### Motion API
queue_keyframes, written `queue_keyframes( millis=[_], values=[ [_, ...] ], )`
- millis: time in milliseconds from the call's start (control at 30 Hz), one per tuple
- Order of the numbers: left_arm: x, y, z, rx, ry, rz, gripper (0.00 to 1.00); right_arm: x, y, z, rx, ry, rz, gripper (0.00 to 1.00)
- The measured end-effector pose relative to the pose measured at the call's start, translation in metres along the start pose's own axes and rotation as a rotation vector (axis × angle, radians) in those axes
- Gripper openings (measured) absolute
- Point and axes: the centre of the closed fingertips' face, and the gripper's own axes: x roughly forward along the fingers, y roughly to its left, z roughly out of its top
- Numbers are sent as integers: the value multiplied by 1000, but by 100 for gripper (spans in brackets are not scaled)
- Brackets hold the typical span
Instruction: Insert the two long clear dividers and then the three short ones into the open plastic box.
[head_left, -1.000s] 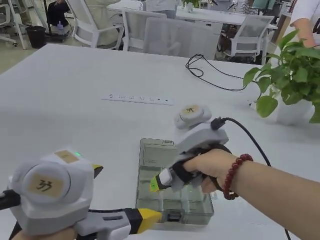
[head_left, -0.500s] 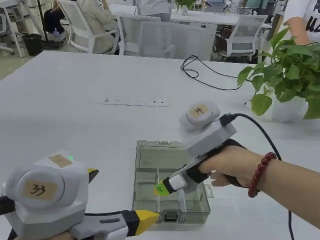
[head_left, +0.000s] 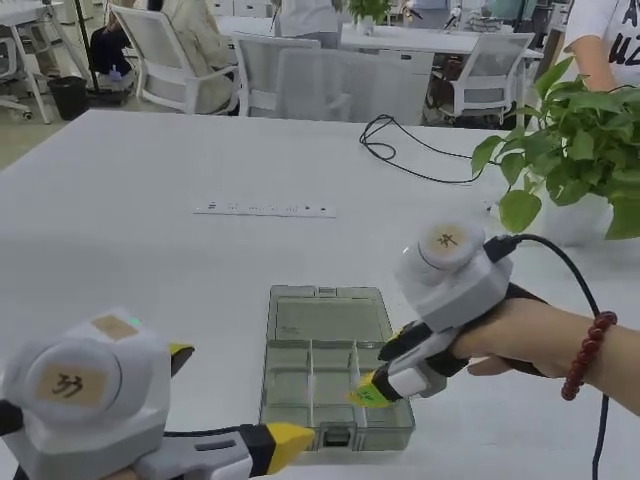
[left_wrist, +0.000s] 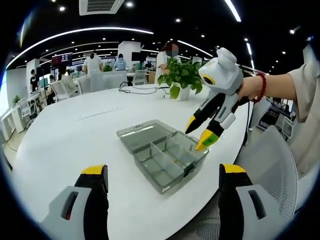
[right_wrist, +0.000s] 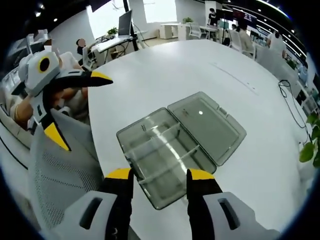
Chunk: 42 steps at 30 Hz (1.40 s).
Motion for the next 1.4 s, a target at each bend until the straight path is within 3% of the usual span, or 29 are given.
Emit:
queue_keyframes(
  millis=[67,200,333,500,633,700,1133,1267,1333,1400],
  values=[
    [0,-1,0,0,0,1,93,-3,-3,-2,2,-6,2,44],
    [0,-1,-1,2,6,4,93,-8,-9,-10,-74,6,2,45],
    [0,-1,-1,5,11,6,93,-12,-14,-18,-85,5,16,45],
    [1,-2,0,9,13,11,93,-16,-20,-31,-148,41,21,47],
    [1,-2,1,13,14,15,93,-18,-25,-38,-148,44,42,47],
    [1,-2,0,13,15,17,93,-18,-28,-45,-190,64,40,48],
    [3,-3,-1,11,19,24,90,-10,-41,-77,-314,150,71,46],
    [5,-5,0,12,14,25,89,-6,-41,-85,-393,168,95,45],
    [7,-5,0,8,16,25,88,-4,-42,-88,-395,174,97,44],
    [8,-6,1,6,14,25,88,-2,-46,-93,-436,204,91,44]
  ],
)
